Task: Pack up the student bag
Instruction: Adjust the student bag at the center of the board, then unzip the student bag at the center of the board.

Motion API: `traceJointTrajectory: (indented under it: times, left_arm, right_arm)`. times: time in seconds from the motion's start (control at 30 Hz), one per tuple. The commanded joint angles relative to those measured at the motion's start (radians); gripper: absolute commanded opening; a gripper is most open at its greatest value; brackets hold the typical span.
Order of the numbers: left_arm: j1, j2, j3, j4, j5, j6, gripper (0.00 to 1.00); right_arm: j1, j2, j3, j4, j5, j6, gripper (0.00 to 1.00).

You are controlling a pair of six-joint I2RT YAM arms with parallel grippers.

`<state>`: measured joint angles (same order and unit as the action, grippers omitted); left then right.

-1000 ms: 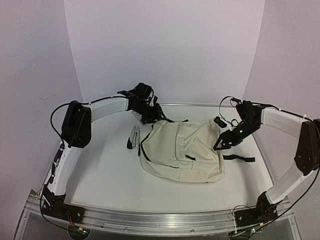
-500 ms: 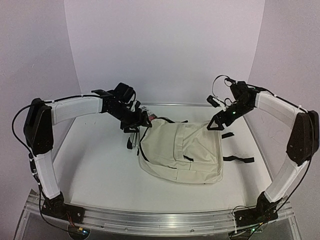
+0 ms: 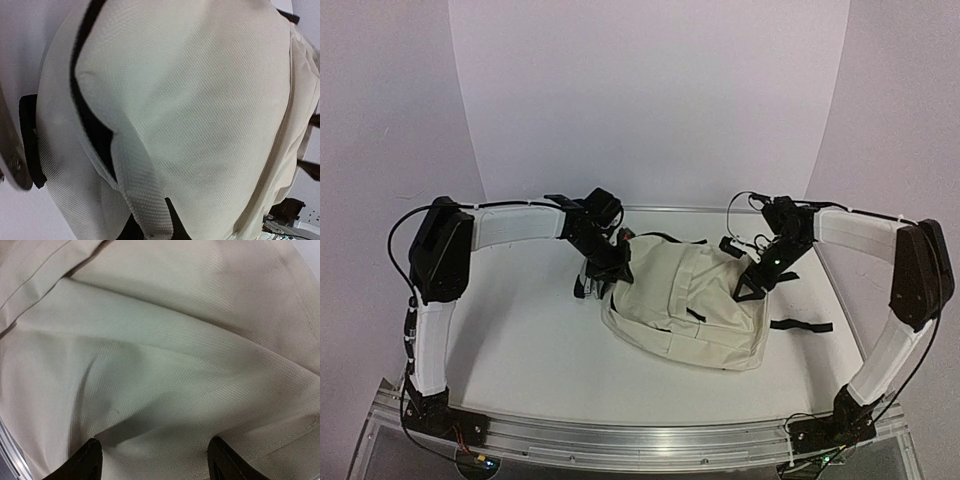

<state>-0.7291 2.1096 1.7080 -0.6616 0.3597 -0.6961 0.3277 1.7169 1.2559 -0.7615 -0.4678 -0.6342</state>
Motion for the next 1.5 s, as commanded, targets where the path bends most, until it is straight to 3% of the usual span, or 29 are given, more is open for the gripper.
traceJointTrajectory:
  times: [0.0, 0.17, 0.23, 0.4, 0.53, 0.6, 0.83, 1.1, 1.2, 1.37, 1.47]
  left_arm:
    - [0.004, 0.121, 0.221, 0.041, 0.017, 0.047, 0.1]
    - [0.007, 0.201, 0.355, 0.027, 0.055, 0.058, 0.12]
    - [0.007, 0.201, 0.364, 0.025, 0.058, 0.062, 0.19]
    - [0.028, 0.115, 0.273, 0.009, 0.061, 0.043, 0.51]
    - [0.037, -0.04, 0.136, 0.011, 0.002, 0.019, 0.68]
    - [0.037, -0.133, 0.027, 0.033, -0.03, -0.014, 0.72]
    - [0.0, -0.338, -0.331, 0.208, 0.021, -0.151, 0.74]
    - [-0.133, -0.303, -0.355, 0.259, 0.041, -0.15, 0.77]
    - [-0.142, -0.277, -0.357, 0.275, 0.036, -0.163, 0.74]
    - [-0.141, -0.249, -0.364, 0.304, 0.033, -0.171, 0.65]
    - [-0.141, -0.22, -0.344, 0.299, 0.037, -0.167, 0.54]
  right_arm:
    - [0.005, -0.113, -0.117, -0.126, 0.032, -0.049, 0.7]
    - [0.055, -0.215, -0.177, -0.168, 0.006, -0.045, 0.7]
    - [0.062, -0.243, -0.148, -0.175, -0.016, -0.031, 0.69]
    - [0.139, -0.307, -0.058, -0.137, -0.053, 0.07, 0.66]
    - [0.196, -0.329, -0.038, -0.051, -0.039, 0.158, 0.66]
    - [0.238, -0.311, -0.036, -0.012, -0.039, 0.203, 0.65]
    - [0.328, -0.209, -0.046, 0.104, -0.024, 0.278, 0.64]
    - [0.365, -0.091, -0.039, 0.165, -0.016, 0.299, 0.6]
    - [0.366, -0.065, -0.044, 0.183, -0.01, 0.303, 0.5]
    - [0.366, -0.045, -0.037, 0.188, 0.027, 0.302, 0.24]
    - [0.366, -0.043, -0.029, 0.187, 0.079, 0.301, 0.09]
